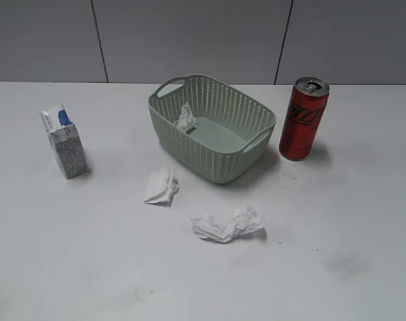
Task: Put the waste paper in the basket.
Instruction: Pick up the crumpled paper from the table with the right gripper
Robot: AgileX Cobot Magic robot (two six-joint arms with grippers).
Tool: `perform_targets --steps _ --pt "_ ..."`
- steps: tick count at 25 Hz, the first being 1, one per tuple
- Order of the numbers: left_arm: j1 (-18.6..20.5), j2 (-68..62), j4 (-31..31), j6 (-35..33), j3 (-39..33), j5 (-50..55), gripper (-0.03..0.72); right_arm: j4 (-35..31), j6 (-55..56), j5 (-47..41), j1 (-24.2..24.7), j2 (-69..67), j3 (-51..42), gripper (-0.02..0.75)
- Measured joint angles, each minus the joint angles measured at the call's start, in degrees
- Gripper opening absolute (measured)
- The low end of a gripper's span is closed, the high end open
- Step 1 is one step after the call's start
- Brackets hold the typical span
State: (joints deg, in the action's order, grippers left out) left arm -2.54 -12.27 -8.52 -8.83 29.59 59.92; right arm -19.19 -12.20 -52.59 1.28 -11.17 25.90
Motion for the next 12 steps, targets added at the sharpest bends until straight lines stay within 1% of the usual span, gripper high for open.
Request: perform_targets --steps 4,7,12 --pt "0.00 6.87 0.19 0.12 -0.66 -0.60 0.592 -2.69 -2.83 0.47 0.00 -8.66 1.77 0.589" --pt "0.00 11.57 0.19 0.15 -0.66 -0.61 0.592 -2.94 -3.33 1.94 0.00 -13.81 3.16 0.589" --pt "0.02 12.55 0.27 0.15 -0.66 -0.74 0.591 -3.00 -5.92 3.04 -1.34 -22.40 5.32 0.589"
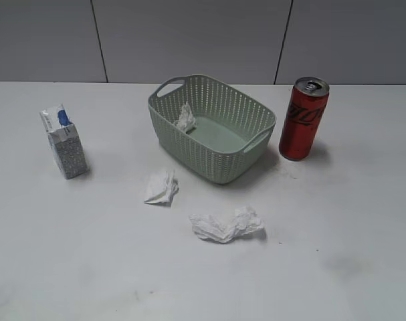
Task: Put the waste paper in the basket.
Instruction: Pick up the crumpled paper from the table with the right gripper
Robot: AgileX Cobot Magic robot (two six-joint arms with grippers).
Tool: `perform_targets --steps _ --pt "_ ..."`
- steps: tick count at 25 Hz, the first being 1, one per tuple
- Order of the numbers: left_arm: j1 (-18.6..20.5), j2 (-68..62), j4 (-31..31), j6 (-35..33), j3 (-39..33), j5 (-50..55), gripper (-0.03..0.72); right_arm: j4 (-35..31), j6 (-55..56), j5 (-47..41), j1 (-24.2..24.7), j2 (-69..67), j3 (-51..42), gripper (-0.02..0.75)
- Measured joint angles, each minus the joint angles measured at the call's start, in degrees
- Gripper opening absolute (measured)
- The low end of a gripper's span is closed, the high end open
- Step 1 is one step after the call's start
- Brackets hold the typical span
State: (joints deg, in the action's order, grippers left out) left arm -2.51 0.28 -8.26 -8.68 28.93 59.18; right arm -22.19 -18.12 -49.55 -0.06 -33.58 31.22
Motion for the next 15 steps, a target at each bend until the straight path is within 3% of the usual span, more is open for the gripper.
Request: perform_targets --steps 7,15 --pt "-0.97 0.01 0.00 0.00 0.00 0.00 0.591 0.00 -2.70 2.99 -6.59 -15.23 0.49 0.589" --pt "-1.08 0.01 0.00 0.00 0.00 0.00 0.591 1.32 1.18 11.74 -21.38 -36.02 6.53 0.589"
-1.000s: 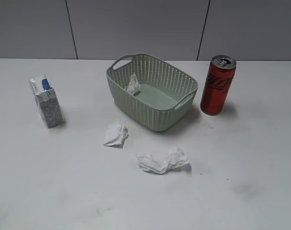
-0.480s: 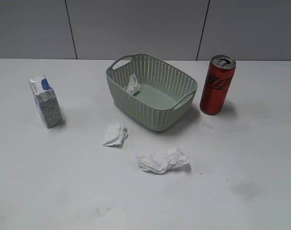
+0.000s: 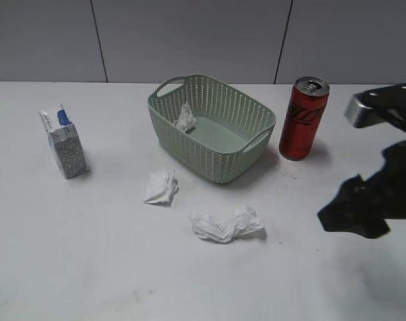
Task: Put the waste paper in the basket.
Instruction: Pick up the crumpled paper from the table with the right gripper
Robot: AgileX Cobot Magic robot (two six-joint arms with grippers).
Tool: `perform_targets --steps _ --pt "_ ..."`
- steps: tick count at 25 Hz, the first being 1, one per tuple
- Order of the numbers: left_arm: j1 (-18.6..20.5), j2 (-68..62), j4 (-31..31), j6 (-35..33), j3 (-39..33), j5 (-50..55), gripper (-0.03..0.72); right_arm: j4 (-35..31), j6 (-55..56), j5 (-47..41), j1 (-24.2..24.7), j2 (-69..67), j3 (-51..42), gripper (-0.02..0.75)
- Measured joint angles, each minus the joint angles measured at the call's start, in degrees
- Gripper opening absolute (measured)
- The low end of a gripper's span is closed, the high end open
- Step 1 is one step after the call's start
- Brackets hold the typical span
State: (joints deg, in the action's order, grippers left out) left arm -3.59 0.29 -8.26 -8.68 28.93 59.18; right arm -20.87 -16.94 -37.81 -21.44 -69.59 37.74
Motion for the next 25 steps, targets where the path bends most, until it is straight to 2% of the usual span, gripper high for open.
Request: perform_targets --steps 4,7,11,16,25 --pt "0.00 0.00 0.00 0.00 0.00 0.00 0.591 6.23 11.83 4.55 -8.36 -10.40 6.33 0.589" --pt "0.00 0.00 0.00 0.00 0.00 0.00 0.591 8.24 18.99 6.15 -12.37 -18.83 11.61 0.589" --pt "0.00 0.00 0.00 0.00 0.00 0.00 0.591 9.03 22.85 6.52 -16.23 -28.11 18.35 0.589" --pt "0.00 0.00 0.00 0.00 0.00 0.00 0.591 9.71 27.10 6.72 -18.05 -37.43 22.87 0.589" --pt "0.00 0.00 0.00 0.00 0.00 0.00 0.591 11.31 29.96 9.26 -18.09 -43.96 23.26 0.576"
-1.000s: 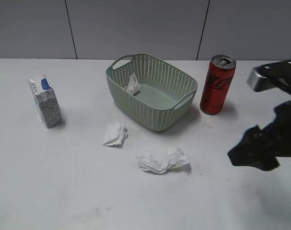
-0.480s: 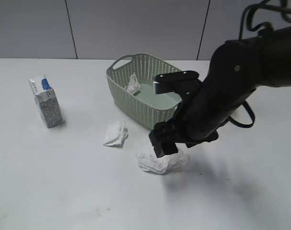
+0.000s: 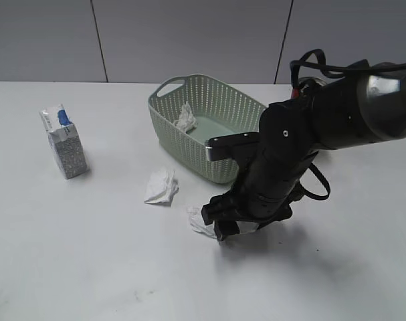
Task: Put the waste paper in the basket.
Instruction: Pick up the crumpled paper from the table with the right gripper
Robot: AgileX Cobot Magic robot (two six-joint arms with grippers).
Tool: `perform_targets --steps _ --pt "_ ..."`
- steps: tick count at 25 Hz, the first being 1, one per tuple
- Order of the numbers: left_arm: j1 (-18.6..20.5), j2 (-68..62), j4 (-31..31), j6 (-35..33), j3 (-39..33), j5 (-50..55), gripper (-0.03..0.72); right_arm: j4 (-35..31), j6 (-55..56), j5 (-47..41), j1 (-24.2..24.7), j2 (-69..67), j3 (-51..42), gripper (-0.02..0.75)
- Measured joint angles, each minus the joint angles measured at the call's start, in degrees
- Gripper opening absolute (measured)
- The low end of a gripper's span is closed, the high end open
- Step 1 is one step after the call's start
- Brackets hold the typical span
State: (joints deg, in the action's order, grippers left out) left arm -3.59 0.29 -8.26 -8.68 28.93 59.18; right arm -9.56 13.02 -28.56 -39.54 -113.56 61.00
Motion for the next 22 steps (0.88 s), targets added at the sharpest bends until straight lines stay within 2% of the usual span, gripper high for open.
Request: perform_targets --steps 4,7,9,12,14,22 --pt "0.00 0.00 0.00 0.00 0.00 0.00 0.591 0.10 0.04 0.30 0.00 -0.11 0.00 0.471" --pt "0.00 0.00 0.00 0.00 0.00 0.00 0.591 0.11 0.10 0.31 0.00 -0.21 0.00 0.316" --pt "0.00 0.00 0.00 0.00 0.00 0.00 0.591 0.11 0.10 0.36 0.00 -0.28 0.00 0.186" --pt "0.00 0.00 0.00 0.00 0.00 0.00 0.591 0.04 0.10 0.36 0.00 -0.28 0.00 0.045" --pt "0.00 0.00 0.00 0.00 0.00 0.00 0.591 -0.08 0.10 0.36 -0.08 -0.28 0.00 0.024" --pt "0.00 0.00 0.00 0.00 0.00 0.00 0.591 -0.08 -0.88 0.30 -3.76 6.44 0.00 0.022"
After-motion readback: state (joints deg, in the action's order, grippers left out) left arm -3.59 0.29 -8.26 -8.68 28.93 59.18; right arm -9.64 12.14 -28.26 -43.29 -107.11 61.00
